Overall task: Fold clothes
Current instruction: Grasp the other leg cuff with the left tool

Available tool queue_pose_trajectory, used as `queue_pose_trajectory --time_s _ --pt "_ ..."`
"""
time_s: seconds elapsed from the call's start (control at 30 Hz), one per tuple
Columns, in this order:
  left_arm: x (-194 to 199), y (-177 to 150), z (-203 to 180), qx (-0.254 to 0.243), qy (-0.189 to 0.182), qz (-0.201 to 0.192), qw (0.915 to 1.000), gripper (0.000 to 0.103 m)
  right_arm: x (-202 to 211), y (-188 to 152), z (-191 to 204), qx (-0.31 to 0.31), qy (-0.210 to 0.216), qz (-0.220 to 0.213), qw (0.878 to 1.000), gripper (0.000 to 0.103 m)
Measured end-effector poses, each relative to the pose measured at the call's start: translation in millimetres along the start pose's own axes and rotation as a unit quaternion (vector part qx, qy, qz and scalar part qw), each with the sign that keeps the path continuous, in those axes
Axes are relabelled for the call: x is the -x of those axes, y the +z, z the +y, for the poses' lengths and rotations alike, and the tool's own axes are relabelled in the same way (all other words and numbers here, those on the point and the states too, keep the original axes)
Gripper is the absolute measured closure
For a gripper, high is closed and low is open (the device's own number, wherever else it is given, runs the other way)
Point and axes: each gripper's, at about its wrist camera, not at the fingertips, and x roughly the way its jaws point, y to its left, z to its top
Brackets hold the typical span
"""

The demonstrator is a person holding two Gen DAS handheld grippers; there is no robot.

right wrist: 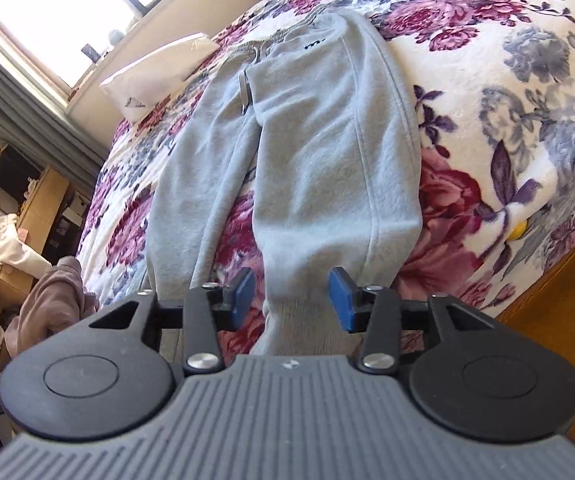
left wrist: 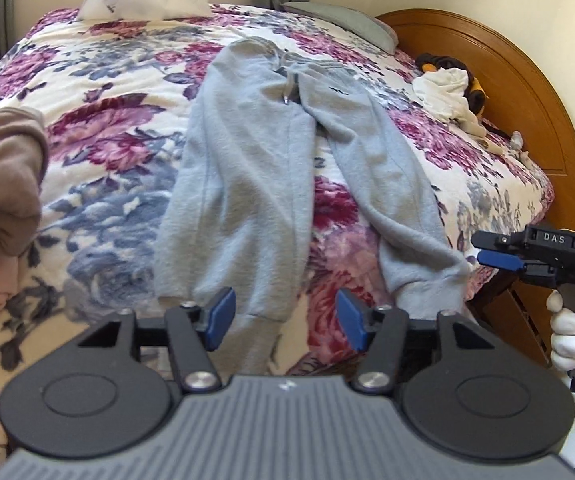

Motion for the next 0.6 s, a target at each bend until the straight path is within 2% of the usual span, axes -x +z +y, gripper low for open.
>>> queue_pose_trajectory --time_s 0.13,0.2,0.27,0.47,0.6 --pt "-18.4 3.3 -37.1 -0.031 -0.025 0.007 0.9992 0.042 10.8 15.0 -20.2 -0.012 -0.007 -0.038 0.999 0.053" --pt "-30.3 3.6 -59.6 -0.057 -0.031 0.011 0.9978 0.039 12.3 25.8 -37.6 -0.033 -0.011 -0.052 0.998 0.049" --pt "-43.0 4.4 -75.2 -0.063 -0.034 0.026 0.9971 0.038 9.6 32.5 -53.5 -0.05 -0.01 -0.054 0.997 0.045" --pt "-73.1 5.8 -115.5 -0.092 -0.051 0.062 0.9925 0.037 -12.0 31.2 -92.1 -0.09 0.007 -0.026 0.996 0.043" --pt "-87.8 0.7 -135.0 -0.114 -0.054 0.079 0.989 0.029 -26.3 22.9 -107.5 -0.112 0.03 -0.007 0.993 0.043"
